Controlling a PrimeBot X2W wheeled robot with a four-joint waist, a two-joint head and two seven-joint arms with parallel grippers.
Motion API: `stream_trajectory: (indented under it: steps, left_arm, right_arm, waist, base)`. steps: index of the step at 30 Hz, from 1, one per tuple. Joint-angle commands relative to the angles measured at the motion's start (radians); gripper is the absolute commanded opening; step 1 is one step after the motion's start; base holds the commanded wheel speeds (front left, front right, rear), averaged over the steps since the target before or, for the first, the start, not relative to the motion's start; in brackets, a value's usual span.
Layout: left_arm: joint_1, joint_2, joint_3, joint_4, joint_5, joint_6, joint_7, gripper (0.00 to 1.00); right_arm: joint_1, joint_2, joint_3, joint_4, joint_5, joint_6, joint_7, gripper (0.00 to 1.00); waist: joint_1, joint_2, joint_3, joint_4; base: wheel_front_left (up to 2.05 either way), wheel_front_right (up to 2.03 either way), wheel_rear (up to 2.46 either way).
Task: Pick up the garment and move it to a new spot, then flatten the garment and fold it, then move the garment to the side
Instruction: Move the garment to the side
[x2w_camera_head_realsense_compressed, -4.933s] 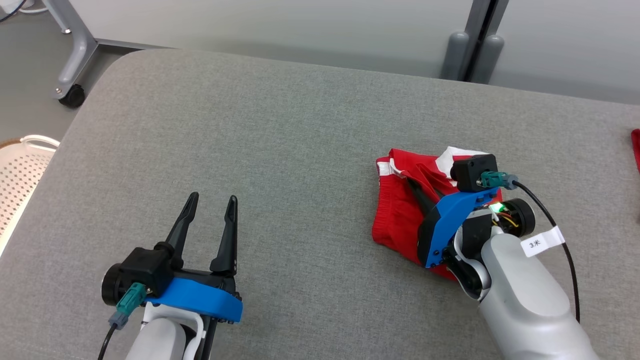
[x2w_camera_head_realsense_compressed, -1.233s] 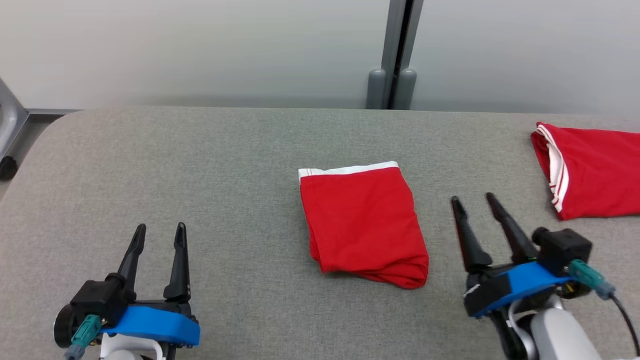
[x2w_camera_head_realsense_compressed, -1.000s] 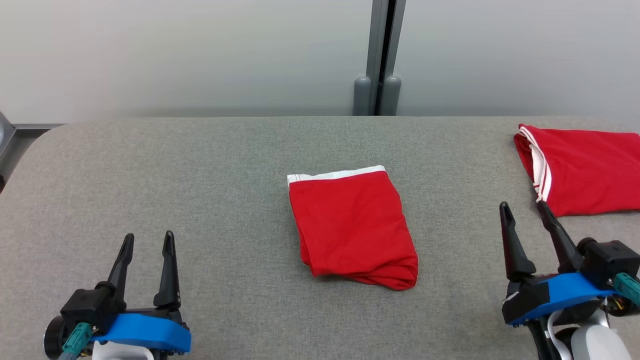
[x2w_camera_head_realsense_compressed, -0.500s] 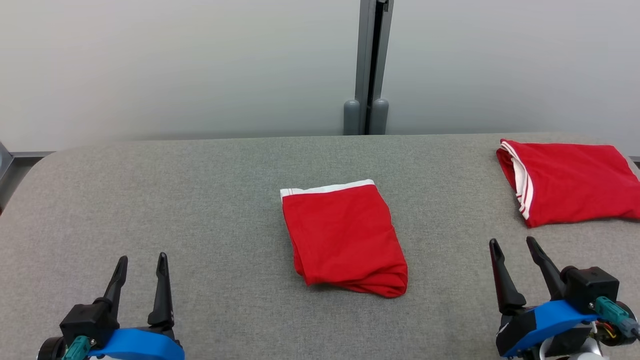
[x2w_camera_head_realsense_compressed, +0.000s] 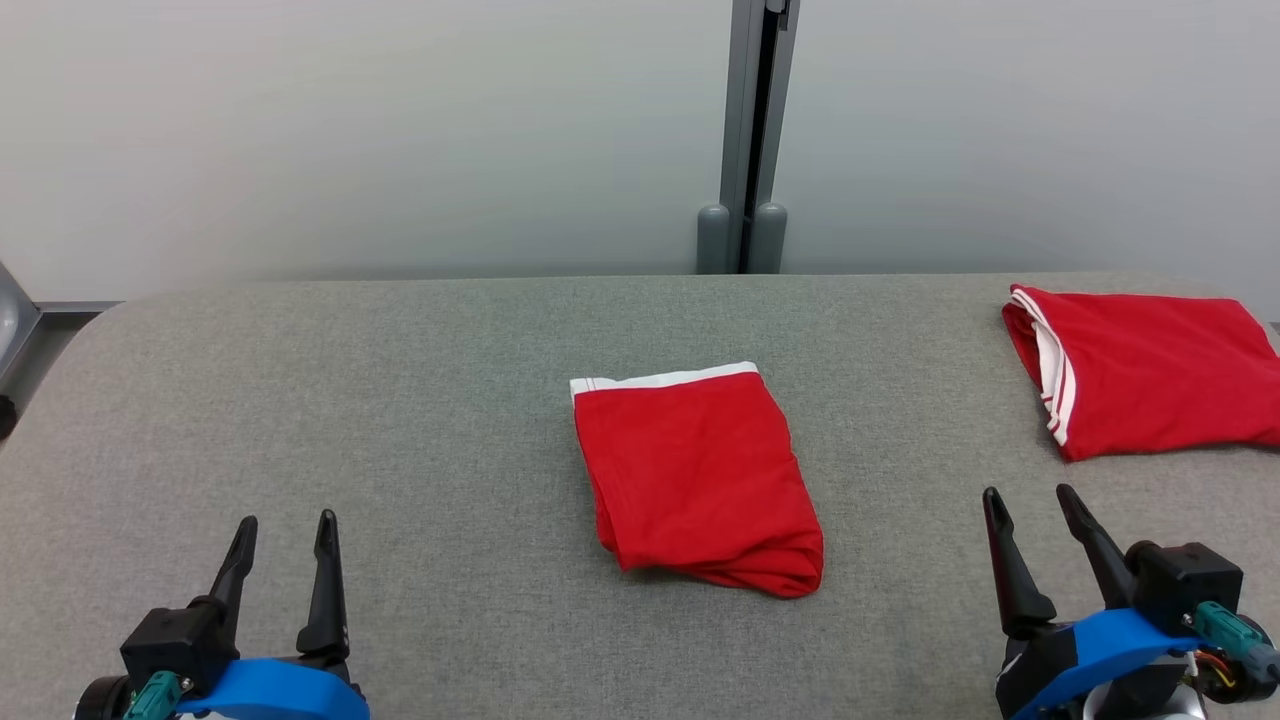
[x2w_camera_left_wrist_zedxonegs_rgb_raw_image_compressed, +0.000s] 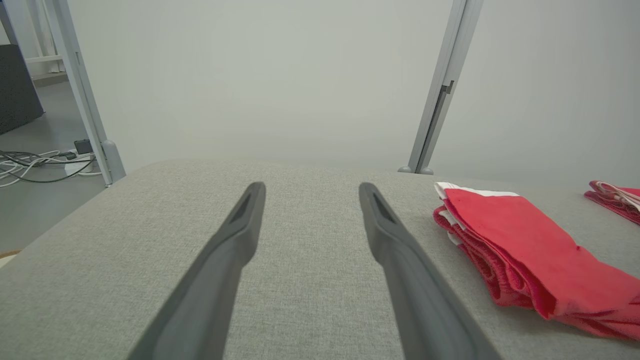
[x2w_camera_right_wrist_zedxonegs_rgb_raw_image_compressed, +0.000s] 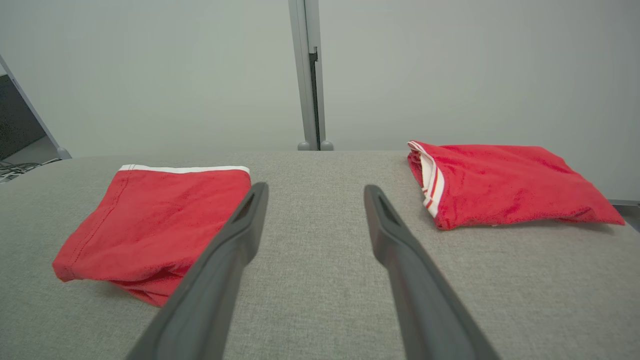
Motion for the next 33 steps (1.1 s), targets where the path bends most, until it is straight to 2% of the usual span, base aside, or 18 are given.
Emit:
stream_trajectory:
  steps: [1, 7, 14, 17, 20, 23, 33]
  left_arm:
    - [0.012, 0.003, -0.003, -0.008, -0.004, 0.004, 0.004, 1.00]
    - [0.012, 0.002, -0.011, -0.026, -0.005, 0.011, 0.014, 1.00]
    - [-0.016, -0.002, -0.027, -0.053, -0.004, 0.014, 0.019, 1.00]
    - [-0.037, -0.006, -0.032, -0.063, -0.005, 0.012, 0.015, 1.00]
    - [-0.062, -0.010, -0.040, -0.069, -0.006, 0.004, 0.008, 1.00]
    - [-0.085, -0.012, -0.049, -0.070, -0.002, 0.000, 0.002, 1.00]
    - [-0.124, -0.015, -0.066, -0.047, -0.001, -0.009, -0.014, 1.00]
  right_arm:
    - [0.014, -0.001, 0.000, 0.003, 0.005, 0.001, 0.000, 1.00]
    - [-0.025, -0.001, -0.011, 0.004, 0.021, 0.001, 0.043, 1.00]
    - [-0.204, -0.003, 0.047, 0.055, 0.064, 0.000, 0.306, 1.00]
    - [-0.315, -0.002, 0.054, 0.131, 0.098, 0.001, 0.421, 1.00]
    - [-0.412, -0.002, 0.058, 0.236, 0.131, 0.001, 0.490, 1.00]
    - [-0.478, -0.002, 0.063, 0.345, 0.135, 0.001, 0.498, 1.00]
    - [-0.568, -0.003, 0.061, 0.633, 0.118, 0.001, 0.390, 1.00]
  waist:
    - [0.0000, 0.0000, 0.002, 0.001]
    - [0.0000, 0.0000, 0.007, 0.014]
    - [0.0000, 0.0000, 0.046, 0.034]
    - [0.0000, 0.0000, 0.076, 0.051]
    - [0.0000, 0.0000, 0.108, 0.079]
    - [0.0000, 0.0000, 0.134, 0.105]
    - [0.0000, 0.0000, 0.182, 0.153]
  base:
    - [0.00, 0.00, 0.00]
    - [0.00, 0.00, 0.00]
    - [0.00, 0.00, 0.00]
    - [0.00, 0.00, 0.00]
    - [0.00, 0.00, 0.00]
    - [0.00, 0.00, 0.00]
    - [0.00, 0.00, 0.00]
